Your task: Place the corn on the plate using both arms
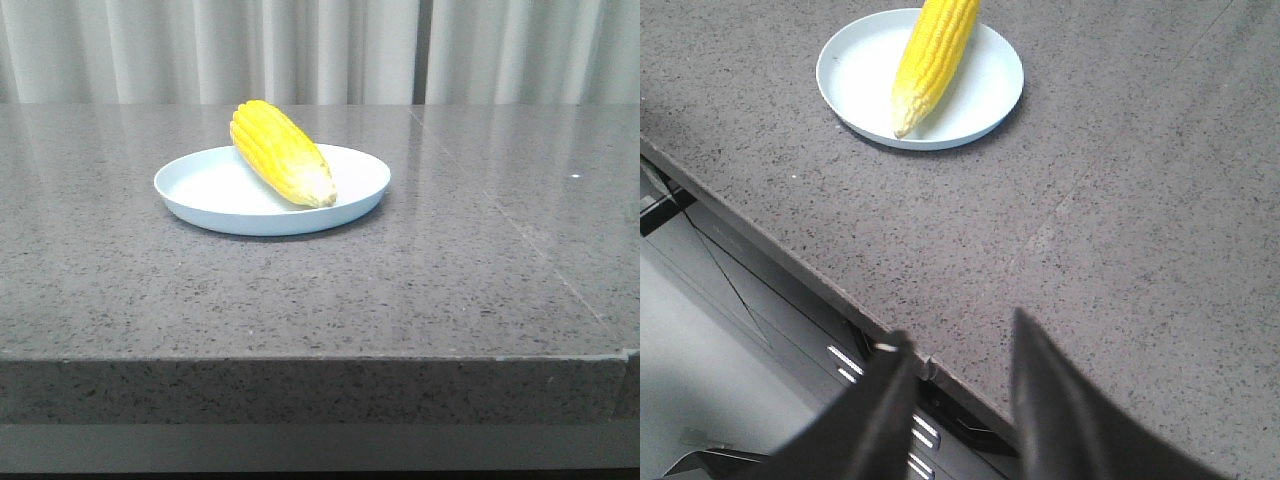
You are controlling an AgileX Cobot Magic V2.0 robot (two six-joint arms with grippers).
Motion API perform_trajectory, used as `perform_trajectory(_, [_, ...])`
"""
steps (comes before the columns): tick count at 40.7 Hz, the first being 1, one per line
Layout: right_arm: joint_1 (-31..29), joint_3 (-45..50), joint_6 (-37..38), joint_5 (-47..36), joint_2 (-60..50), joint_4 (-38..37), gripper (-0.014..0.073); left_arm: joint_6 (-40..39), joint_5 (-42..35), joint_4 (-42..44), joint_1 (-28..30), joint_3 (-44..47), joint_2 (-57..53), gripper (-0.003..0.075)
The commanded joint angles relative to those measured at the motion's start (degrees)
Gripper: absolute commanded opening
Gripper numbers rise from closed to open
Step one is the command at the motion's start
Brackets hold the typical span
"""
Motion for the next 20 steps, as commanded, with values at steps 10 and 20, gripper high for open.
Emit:
perform_trajectory(10, [-0.13,-1.29,-0.49,-4.25,0.37,-0.46,-0.0065,-0.66,-3.52,-0.96,-0.32,-1.48,0.01,-0.002])
perform_trajectory(20, [-0.13,-1.29,-0.45,-4.19,0.37,-0.46,-0.0066,-0.66,-3.52,-0.96,-0.32,-1.48,0.01,-0.002])
